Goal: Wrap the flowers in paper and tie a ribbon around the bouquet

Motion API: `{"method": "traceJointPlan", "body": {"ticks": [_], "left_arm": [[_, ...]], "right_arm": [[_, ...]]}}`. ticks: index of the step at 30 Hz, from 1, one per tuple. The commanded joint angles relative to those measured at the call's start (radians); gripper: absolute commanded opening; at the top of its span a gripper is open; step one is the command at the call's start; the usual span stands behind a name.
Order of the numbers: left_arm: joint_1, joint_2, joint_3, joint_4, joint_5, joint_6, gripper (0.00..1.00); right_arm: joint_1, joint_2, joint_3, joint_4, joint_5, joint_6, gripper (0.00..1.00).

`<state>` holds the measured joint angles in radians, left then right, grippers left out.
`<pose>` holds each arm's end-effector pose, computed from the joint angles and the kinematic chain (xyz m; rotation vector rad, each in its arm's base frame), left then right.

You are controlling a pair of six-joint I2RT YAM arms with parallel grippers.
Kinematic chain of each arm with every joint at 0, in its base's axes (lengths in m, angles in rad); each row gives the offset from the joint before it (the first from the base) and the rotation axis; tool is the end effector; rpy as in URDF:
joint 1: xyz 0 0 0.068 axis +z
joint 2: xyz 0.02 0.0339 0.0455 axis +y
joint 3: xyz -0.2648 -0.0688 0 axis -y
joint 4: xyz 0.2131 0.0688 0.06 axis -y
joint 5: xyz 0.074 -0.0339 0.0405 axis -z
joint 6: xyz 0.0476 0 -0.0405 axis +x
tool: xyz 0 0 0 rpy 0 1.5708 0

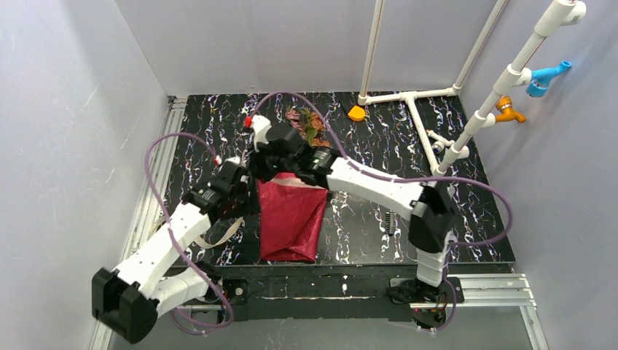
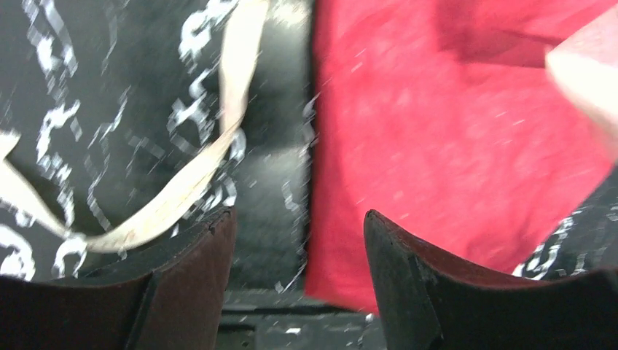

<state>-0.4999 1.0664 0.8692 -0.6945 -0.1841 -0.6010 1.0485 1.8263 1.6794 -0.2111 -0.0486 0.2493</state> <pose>0.1697 -0.0828 0.2684 -0.2043 2.4509 -0.2608 0.2077 0.3655 0.3553 -0.8248 1.8646 0.8939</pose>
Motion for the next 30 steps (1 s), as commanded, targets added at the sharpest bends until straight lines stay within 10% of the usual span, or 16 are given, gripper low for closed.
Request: {"method": "traceJointPlan", "body": {"ticks": [1, 9, 18, 30], "left_arm": [[0.026, -0.187, -0.091, -0.147, -0.125, -0.100, 0.62], [0.034, -0.358, -0.140, -0.203, -0.186, -0.212, 0.69], [0.053, -0.367, -0.171, -0.348, -0.284, -0.463, 0.84], [0.108, -0.348, -0.091, -0.367, -0.293, -0.357, 0.85]], "right_arm": [[0.012, 0.116, 0.101, 0.000, -0.141, -0.008, 0.01], [0.022, 0.389, 0.310, -0.101, -0.267, -0.032, 0.06], [0.017, 0.437, 0.441, -0.220, 0.007, -0.003, 0.74], [0.040, 0.363, 0.274, -0.341, -0.142, -0.241, 0.76]]}}
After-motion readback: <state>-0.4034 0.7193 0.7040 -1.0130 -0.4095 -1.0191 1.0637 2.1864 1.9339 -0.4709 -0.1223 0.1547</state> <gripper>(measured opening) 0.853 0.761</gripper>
